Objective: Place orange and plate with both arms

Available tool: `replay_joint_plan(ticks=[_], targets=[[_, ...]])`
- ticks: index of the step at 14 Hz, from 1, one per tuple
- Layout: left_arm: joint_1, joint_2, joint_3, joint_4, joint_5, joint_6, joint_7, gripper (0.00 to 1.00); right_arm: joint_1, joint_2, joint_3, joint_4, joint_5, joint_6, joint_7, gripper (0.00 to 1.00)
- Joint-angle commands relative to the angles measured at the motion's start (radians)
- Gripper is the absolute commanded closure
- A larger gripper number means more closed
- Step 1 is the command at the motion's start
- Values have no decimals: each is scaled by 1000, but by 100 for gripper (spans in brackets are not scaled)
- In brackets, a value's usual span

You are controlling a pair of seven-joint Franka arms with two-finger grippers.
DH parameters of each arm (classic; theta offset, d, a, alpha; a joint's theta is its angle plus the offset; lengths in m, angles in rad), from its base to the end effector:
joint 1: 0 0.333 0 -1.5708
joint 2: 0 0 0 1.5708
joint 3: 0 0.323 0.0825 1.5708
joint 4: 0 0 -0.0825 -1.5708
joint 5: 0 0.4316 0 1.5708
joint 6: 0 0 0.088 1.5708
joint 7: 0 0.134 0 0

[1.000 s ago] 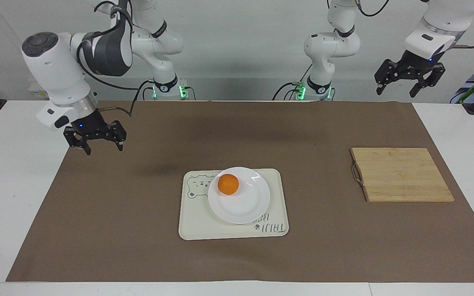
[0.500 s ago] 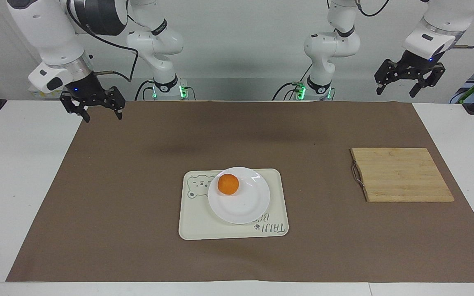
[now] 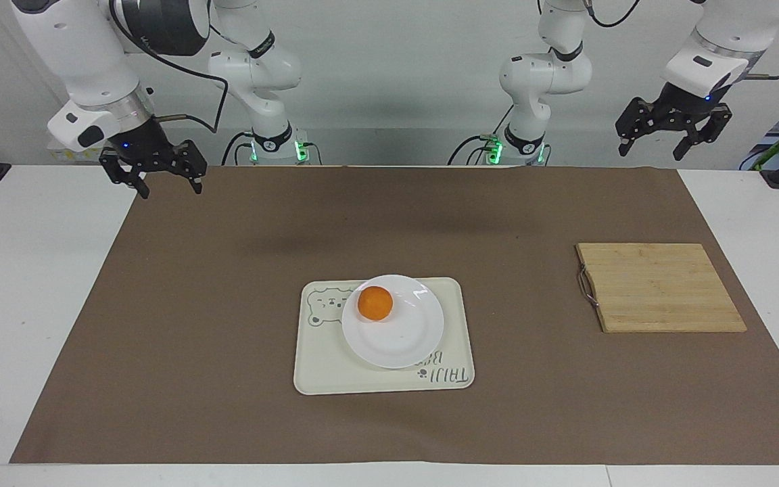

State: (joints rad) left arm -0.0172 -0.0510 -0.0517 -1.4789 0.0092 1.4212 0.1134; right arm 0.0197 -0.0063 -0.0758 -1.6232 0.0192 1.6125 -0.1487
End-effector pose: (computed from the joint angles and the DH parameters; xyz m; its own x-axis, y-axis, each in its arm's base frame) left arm 0.5672 -0.0386 0.6683 0.9837 -0.1798 -0.0080 -0.1799 -0.9836 -0.0109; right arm 0.6020 -0.0314 0.5847 0.9958 0.0916 -0.0015 0.0916 -0.9956 -0.0201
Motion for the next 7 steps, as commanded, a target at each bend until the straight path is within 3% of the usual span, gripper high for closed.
replay_joint_plan(ticks=[1,7], targets=[[11,-18,-7,-17,2,-2,-4,0,-1,-4,10,0,-18,-11,24,0],[11,-18,-7,-17,2,-2,-4,0,-4,-4,8,0,-21,0,26,0]])
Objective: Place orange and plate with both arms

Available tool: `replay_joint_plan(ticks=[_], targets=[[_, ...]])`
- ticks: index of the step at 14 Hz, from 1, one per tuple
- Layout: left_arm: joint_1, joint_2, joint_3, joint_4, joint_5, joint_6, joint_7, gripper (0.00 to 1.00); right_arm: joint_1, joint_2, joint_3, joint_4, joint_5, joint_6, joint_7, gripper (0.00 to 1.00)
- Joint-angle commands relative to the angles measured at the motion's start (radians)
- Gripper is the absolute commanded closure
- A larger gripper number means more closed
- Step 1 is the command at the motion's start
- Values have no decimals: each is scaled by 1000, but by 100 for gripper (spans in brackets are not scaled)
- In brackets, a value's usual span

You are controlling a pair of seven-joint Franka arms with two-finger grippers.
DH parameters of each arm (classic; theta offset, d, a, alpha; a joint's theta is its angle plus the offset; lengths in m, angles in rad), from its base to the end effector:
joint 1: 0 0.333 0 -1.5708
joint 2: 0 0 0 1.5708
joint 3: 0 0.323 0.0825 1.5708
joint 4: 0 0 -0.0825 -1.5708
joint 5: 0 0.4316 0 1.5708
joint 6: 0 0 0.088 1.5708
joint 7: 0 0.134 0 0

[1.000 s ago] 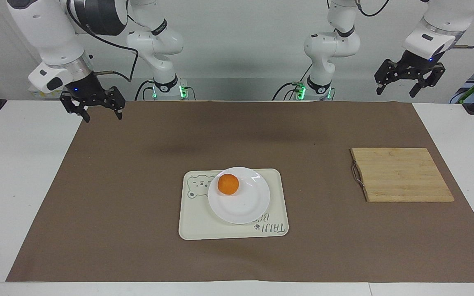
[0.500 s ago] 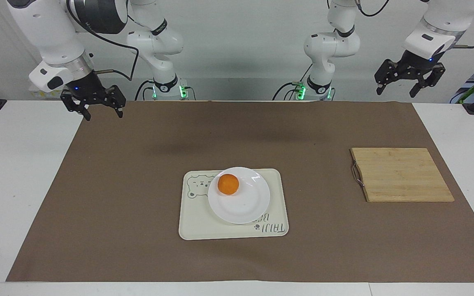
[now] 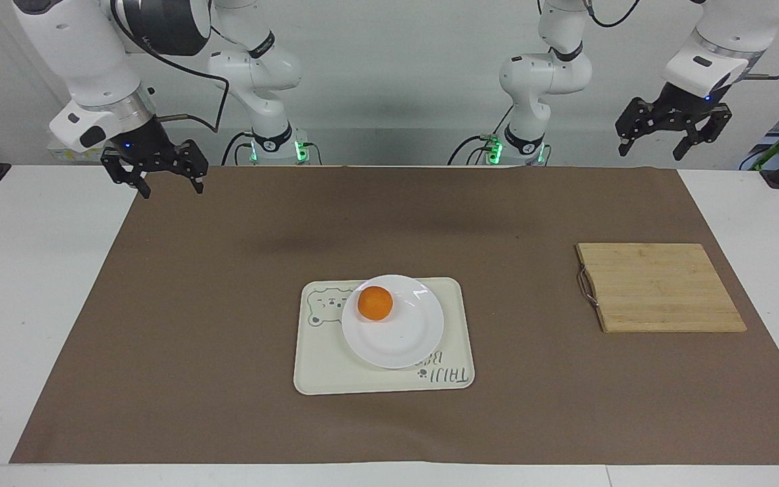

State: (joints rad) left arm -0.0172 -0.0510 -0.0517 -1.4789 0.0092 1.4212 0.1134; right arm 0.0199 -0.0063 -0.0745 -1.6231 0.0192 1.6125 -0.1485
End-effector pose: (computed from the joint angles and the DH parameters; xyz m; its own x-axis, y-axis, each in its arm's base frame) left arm 0.5672 -0.0386 0.6683 0.9837 -0.1798 -0.0080 -0.1799 -0.9836 -0.0109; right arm 0.6021 -0.0305 0.5847 0.9957 0.0929 -0.0014 0.0929 -0.9955 -0.0201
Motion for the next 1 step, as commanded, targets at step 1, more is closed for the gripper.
replay_joint_plan(ticks=[1], targets=[[11,-18,-7,-17,2,-2,-4,0,-6,-4,8,-1,-21,0,26,0]])
